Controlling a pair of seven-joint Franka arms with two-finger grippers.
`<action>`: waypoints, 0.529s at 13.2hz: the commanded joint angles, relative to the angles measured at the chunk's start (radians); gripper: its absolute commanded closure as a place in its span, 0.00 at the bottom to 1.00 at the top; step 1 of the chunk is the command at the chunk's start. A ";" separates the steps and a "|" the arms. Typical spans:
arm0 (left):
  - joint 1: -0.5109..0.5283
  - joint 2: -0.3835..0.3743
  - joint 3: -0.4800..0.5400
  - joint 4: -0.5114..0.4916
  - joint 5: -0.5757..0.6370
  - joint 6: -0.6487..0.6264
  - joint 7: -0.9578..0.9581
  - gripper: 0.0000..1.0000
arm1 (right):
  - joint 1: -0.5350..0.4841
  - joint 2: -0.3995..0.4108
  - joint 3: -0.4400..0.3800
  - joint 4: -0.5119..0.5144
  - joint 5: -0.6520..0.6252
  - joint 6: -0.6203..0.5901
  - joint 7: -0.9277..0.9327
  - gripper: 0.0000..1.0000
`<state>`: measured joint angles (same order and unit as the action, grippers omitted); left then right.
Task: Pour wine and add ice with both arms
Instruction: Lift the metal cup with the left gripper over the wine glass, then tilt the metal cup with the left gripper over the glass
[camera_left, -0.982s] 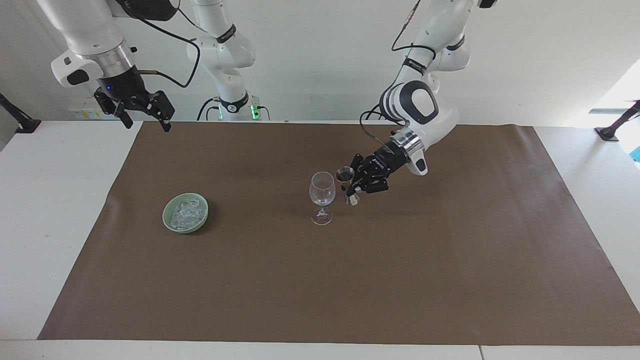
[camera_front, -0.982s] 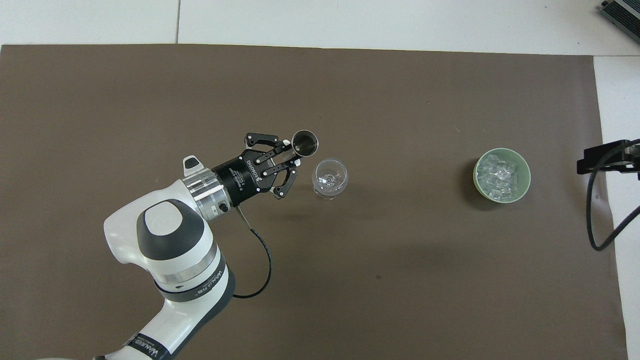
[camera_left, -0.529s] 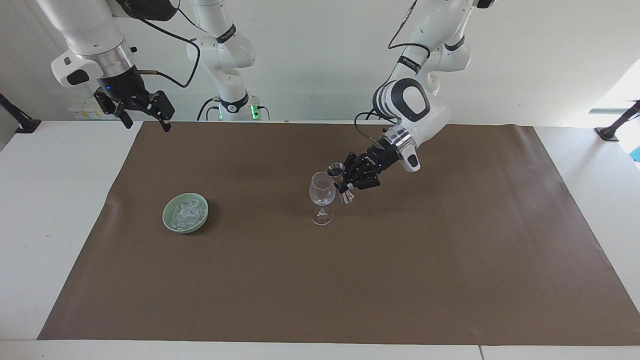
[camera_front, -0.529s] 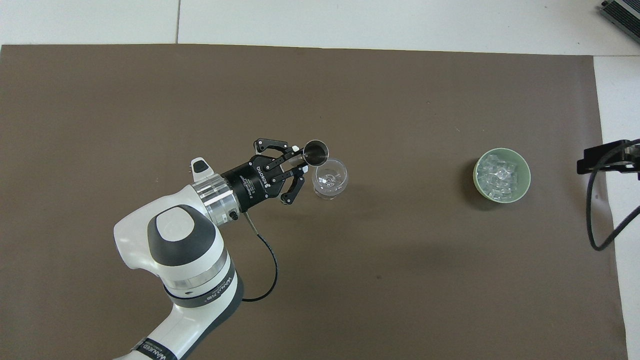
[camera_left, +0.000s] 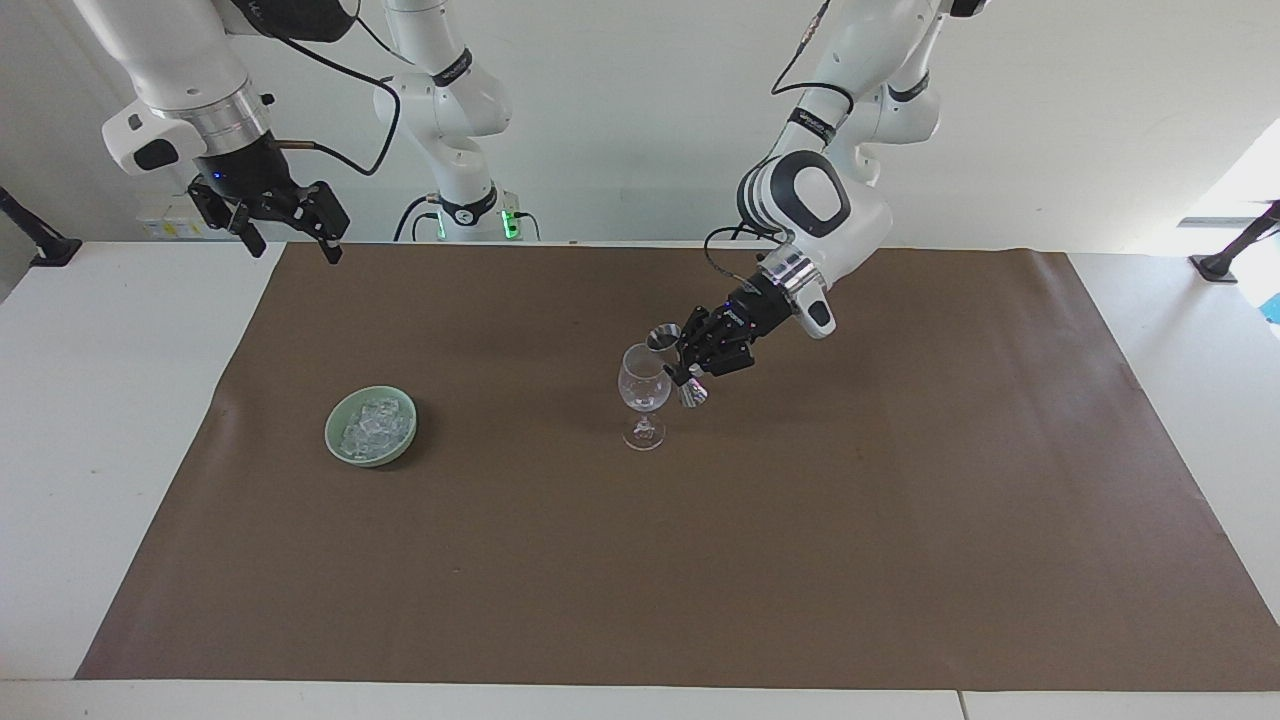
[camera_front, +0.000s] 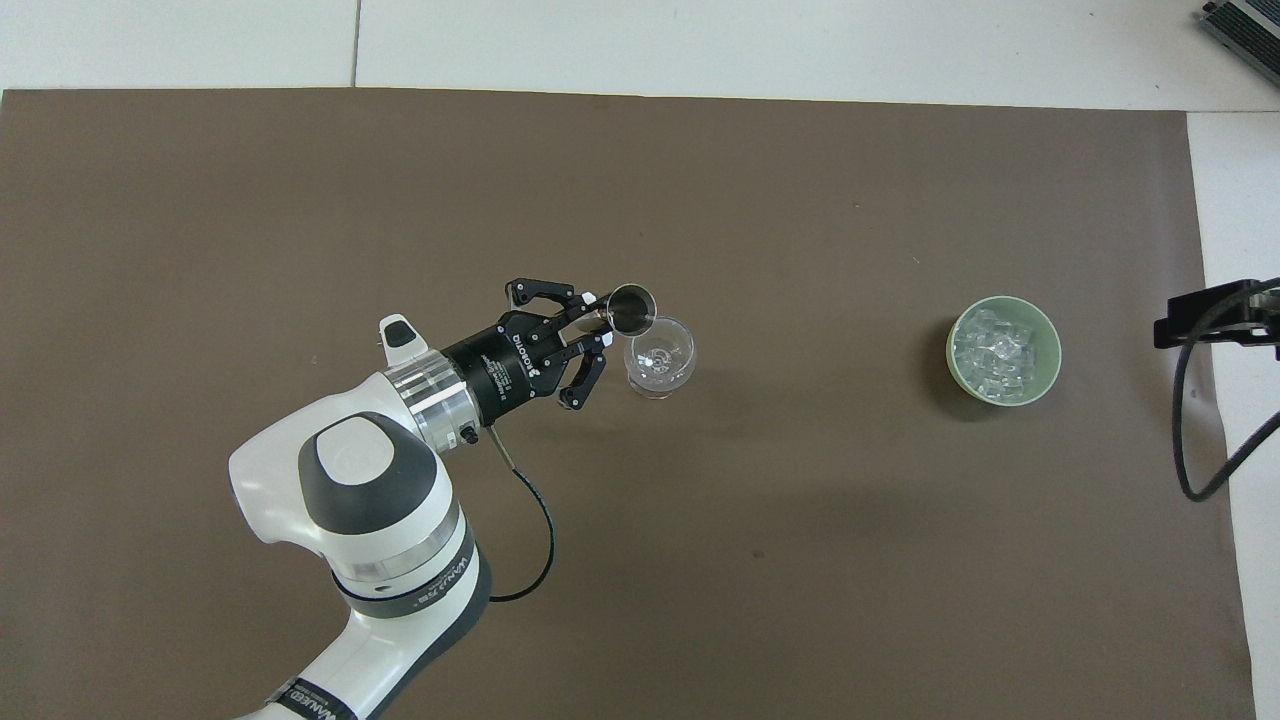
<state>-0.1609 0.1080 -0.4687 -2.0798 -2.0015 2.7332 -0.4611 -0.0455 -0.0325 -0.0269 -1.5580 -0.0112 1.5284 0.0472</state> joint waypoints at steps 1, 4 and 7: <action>-0.046 0.021 0.012 0.035 -0.028 0.068 0.064 1.00 | -0.008 -0.018 0.005 -0.011 0.007 -0.013 -0.020 0.00; -0.048 0.028 0.013 0.041 -0.025 0.071 0.119 1.00 | -0.008 -0.018 0.005 -0.011 0.007 -0.013 -0.020 0.00; -0.045 0.028 0.013 0.043 -0.022 0.071 0.144 1.00 | -0.008 -0.018 0.005 -0.011 0.007 -0.013 -0.020 0.00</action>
<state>-0.1881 0.1214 -0.4665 -2.0627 -2.0016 2.7768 -0.3552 -0.0455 -0.0325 -0.0269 -1.5580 -0.0112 1.5284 0.0472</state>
